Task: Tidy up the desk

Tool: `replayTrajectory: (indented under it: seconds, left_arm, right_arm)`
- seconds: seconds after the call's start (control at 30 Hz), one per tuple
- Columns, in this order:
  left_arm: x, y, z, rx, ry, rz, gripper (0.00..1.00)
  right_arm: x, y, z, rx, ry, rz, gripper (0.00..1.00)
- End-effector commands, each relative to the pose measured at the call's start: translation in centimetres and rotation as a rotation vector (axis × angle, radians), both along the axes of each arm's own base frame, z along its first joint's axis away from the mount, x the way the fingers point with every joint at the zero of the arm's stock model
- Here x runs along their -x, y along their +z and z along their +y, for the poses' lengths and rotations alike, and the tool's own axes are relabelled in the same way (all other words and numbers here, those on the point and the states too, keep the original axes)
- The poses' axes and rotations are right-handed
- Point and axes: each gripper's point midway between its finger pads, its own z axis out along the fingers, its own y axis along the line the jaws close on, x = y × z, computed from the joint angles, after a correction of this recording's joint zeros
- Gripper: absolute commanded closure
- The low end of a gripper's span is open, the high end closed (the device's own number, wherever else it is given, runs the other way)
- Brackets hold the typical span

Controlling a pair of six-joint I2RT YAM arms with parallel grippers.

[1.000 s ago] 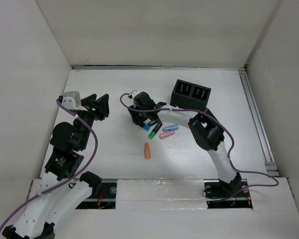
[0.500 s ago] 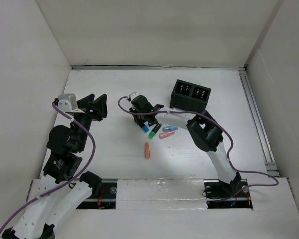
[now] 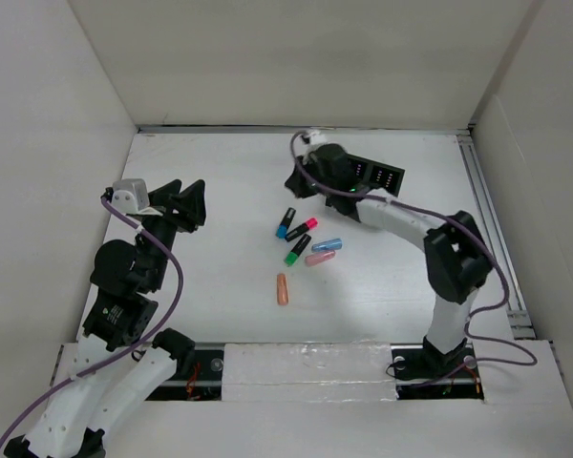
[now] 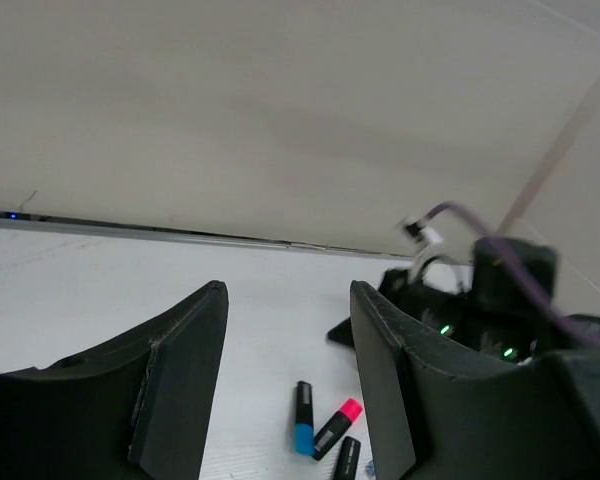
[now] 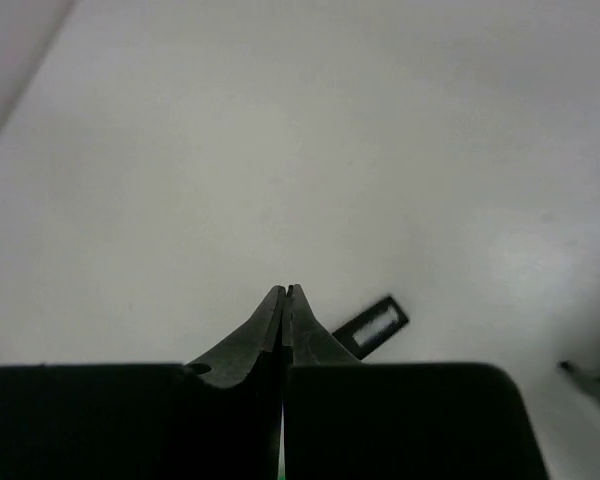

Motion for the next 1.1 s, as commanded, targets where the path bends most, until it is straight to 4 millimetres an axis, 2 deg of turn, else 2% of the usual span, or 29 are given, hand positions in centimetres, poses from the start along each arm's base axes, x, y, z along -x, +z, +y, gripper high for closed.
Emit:
replayTrajectory:
  seconds: [0.0,0.03,0.07,0.13,0.17,0.23,0.33,0.37,0.4,0.43,0.5,0.53,0.6,0.63,0.7,0.73,0.77,0.8,0.83,0.9,0.93,1.0,1.07]
  left_arm:
    - [0.1,0.9,-0.1,0.021,-0.009,-0.041,0.52]
    - [0.0,0.7,-0.1,0.021,-0.003,-0.036,0.51]
    - [0.0,0.8,0.0,0.021,-0.001,-0.036,0.51]
    - [0.0,0.8,-0.1,0.020,-0.006,-0.034,0.51]
    - [0.2,0.9,-0.2,0.021,-0.013,-0.040,0.51]
    - [0.1,0.9,-0.1,0.023,-0.009,-0.041,0.51]
    - [0.1,0.9,-0.2,0.023,-0.010,-0.036,0.51]
    - [0.2,0.9,-0.3,0.023,-0.019,-0.040,0.51]
    - [0.2,0.9,-0.3,0.022,-0.020,-0.040,0.51]
    - [0.1,0.9,-0.3,0.024,-0.017,-0.041,0.51]
    - [0.1,0.9,-0.2,0.026,-0.014,-0.036,0.51]
    - [0.1,0.9,-0.3,0.026,-0.018,-0.036,0.51]
    - [0.1,0.9,-0.6,0.026,-0.032,-0.040,0.51]
    - [0.0,0.8,-0.6,0.024,-0.032,-0.036,0.51]
    - [0.0,0.8,-0.6,0.024,-0.028,-0.034,0.51]
    - [0.1,0.9,-0.5,0.029,-0.030,-0.038,0.51]
    - [0.2,1.0,-0.6,0.027,-0.037,-0.039,0.51]
    - [0.4,1.2,-0.6,0.031,-0.041,-0.045,0.51]
    - [0.4,1.2,-0.6,0.031,-0.039,-0.047,0.51]
    - [0.3,1.1,-0.4,0.032,-0.027,-0.046,0.51]
    - [0.3,1.1,-0.4,0.031,-0.030,-0.045,0.51]
    - [0.5,1.2,-0.5,0.034,-0.036,-0.051,0.52]
    - [0.3,1.1,-0.4,0.030,-0.031,-0.047,0.51]
  right_arm:
    - [-2.9,12.4,-3.6,-0.306,-0.073,-0.206,1.00]
    - [-3.1,14.0,-5.1,-0.336,-0.101,-0.238,1.00]
    - [-4.5,14.6,-7.7,-0.352,-0.163,-0.248,1.00]
    - [-6.0,15.3,-10.4,-0.359,-0.236,-0.264,1.00]
    - [-7.1,15.6,-12.8,-0.356,-0.283,-0.274,1.00]
    - [-7.7,15.6,-14.1,-0.355,-0.284,-0.260,0.99]
    - [-6.8,14.1,-13.0,-0.336,-0.213,-0.218,0.99]
    - [-6.1,12.4,-12.6,-0.307,-0.213,-0.193,0.99]
    - [-4.6,11.9,-10.9,-0.288,-0.186,-0.188,0.99]
    - [-4.2,10.7,-10.7,-0.255,-0.218,-0.185,0.99]
    - [-2.6,7.4,-9.1,-0.207,-0.195,-0.135,0.99]
    - [-1.6,6.3,-7.6,-0.186,-0.158,-0.115,0.99]
    - [-0.7,4.5,-6.3,-0.137,-0.120,-0.079,0.99]
    - [-0.2,2.8,-5.3,-0.084,-0.093,-0.069,0.94]
    - [0.3,1.3,-4.4,0.003,-0.058,-0.052,0.84]
    - [0.1,-0.6,-4.3,0.093,-0.040,-0.057,0.68]
    - [0.7,-1.5,-3.5,0.142,-0.009,-0.058,0.57]
    - [1.4,-2.9,-3.8,0.216,0.015,-0.028,0.44]
    - [0.5,-2.7,-4.3,0.273,-0.022,-0.054,0.23]
    - [0.5,-4.0,-4.3,0.359,-0.022,-0.054,0.12]
    - [-0.2,-3.5,-4.4,0.388,-0.023,-0.082,0.05]
    - [-0.8,-4.7,-5.3,0.481,-0.025,-0.080,0.04]
    - [-1.8,-4.6,-5.3,0.536,-0.021,-0.098,0.03]
